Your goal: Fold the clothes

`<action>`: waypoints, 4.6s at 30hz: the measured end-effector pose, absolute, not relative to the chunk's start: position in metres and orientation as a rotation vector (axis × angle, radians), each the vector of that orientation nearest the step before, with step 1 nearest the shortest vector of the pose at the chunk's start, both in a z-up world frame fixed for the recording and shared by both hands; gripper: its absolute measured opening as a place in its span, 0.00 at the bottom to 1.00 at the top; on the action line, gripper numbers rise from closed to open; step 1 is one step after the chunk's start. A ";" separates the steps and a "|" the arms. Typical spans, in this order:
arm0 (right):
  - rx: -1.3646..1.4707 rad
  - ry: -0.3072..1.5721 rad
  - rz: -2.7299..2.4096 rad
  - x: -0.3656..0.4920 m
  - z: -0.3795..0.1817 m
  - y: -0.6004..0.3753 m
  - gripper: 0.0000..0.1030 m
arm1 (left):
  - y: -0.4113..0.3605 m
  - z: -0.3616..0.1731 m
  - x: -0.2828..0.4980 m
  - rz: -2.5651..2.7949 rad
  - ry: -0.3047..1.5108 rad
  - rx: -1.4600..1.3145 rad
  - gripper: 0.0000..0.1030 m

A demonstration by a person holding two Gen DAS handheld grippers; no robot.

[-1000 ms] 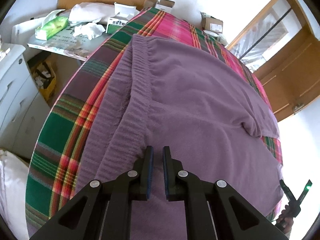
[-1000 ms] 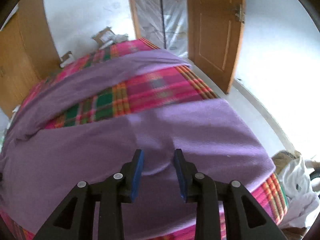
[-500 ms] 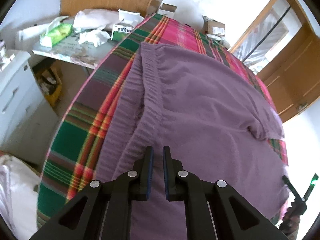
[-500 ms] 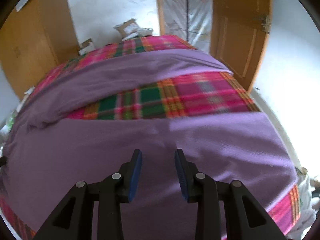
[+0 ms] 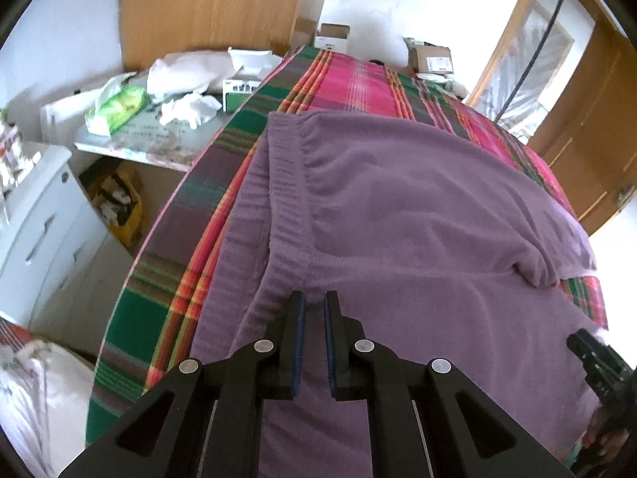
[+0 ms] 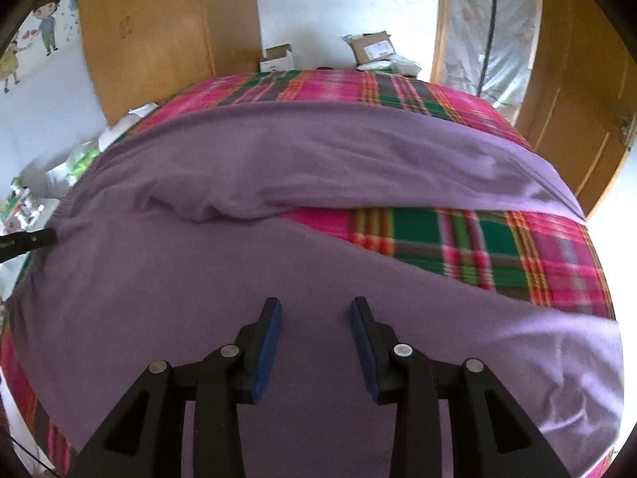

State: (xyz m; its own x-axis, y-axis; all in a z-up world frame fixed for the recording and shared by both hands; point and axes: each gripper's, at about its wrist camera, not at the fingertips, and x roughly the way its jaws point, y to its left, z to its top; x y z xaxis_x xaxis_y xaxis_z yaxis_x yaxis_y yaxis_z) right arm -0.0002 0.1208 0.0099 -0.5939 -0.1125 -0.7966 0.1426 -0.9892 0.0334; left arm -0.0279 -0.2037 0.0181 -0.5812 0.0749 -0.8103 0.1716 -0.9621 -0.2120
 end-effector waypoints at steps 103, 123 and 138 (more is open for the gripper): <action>1.193 0.353 -2.172 -0.277 0.002 0.017 0.23 | -0.212 0.019 -0.216 -2.943 -0.131 1.601 0.08; 1.061 0.361 -2.284 -0.202 0.044 0.027 0.02 | -0.206 0.050 -0.180 -3.002 -0.137 1.366 0.04; 0.932 0.375 -2.359 -0.115 0.082 0.031 0.03 | -0.199 0.073 -0.124 -3.030 -0.189 1.248 0.04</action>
State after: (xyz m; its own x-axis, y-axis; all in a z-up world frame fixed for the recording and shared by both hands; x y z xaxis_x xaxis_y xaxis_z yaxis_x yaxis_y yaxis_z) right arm -0.1150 0.0307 0.0817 -0.5949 -0.4043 -0.6947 0.6000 -0.7985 -0.0491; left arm -0.1237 -0.1993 0.0735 -0.7023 0.0856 -0.7067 -0.1728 -0.9836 0.0526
